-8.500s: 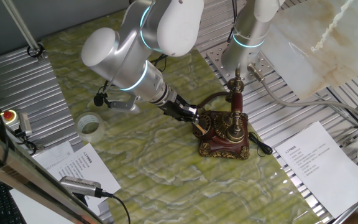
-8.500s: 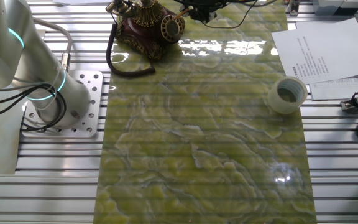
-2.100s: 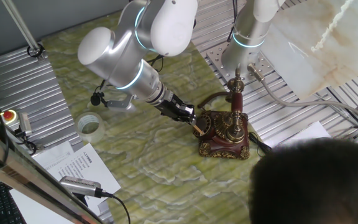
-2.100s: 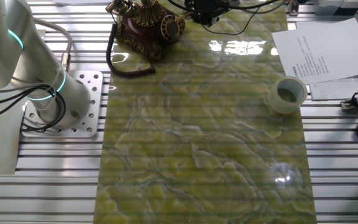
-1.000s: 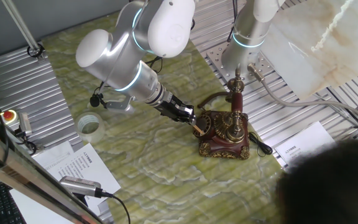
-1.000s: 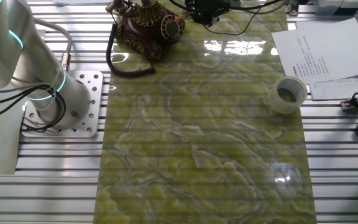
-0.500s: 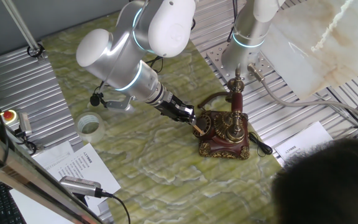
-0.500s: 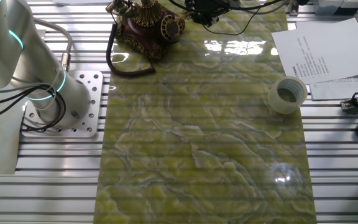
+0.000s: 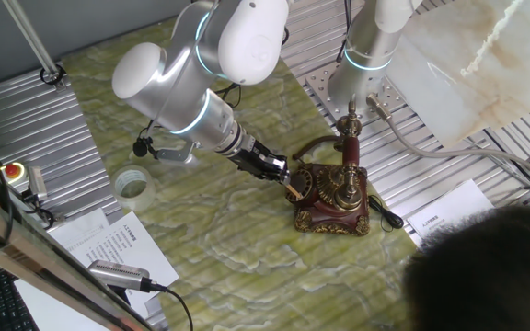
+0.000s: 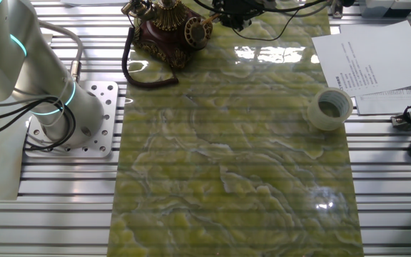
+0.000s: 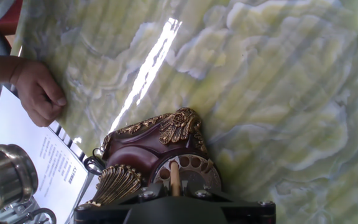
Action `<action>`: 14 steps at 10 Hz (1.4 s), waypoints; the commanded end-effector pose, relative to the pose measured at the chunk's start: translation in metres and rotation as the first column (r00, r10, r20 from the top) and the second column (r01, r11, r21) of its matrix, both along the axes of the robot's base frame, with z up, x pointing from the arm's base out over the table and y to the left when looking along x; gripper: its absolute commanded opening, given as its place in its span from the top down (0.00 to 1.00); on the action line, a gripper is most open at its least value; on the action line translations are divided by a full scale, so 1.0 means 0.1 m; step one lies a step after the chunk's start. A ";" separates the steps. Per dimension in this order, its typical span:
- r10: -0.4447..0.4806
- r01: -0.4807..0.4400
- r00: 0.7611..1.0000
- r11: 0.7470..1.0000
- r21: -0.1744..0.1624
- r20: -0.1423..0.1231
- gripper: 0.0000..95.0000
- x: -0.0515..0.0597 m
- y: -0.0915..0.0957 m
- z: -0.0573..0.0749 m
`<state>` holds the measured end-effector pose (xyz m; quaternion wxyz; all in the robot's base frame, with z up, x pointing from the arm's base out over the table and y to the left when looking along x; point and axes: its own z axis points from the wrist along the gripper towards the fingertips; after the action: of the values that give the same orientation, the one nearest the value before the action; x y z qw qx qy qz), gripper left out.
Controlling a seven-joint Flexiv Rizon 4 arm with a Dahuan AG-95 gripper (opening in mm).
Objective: Dial a number on an old rotary phone
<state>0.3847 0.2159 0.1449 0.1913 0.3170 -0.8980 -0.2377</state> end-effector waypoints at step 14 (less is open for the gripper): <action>-0.016 0.016 1.000 1.000 -0.009 -0.003 1.00 0.00 -0.01 -0.02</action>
<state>0.3846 0.2152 0.1427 0.1924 0.3073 -0.9016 -0.2360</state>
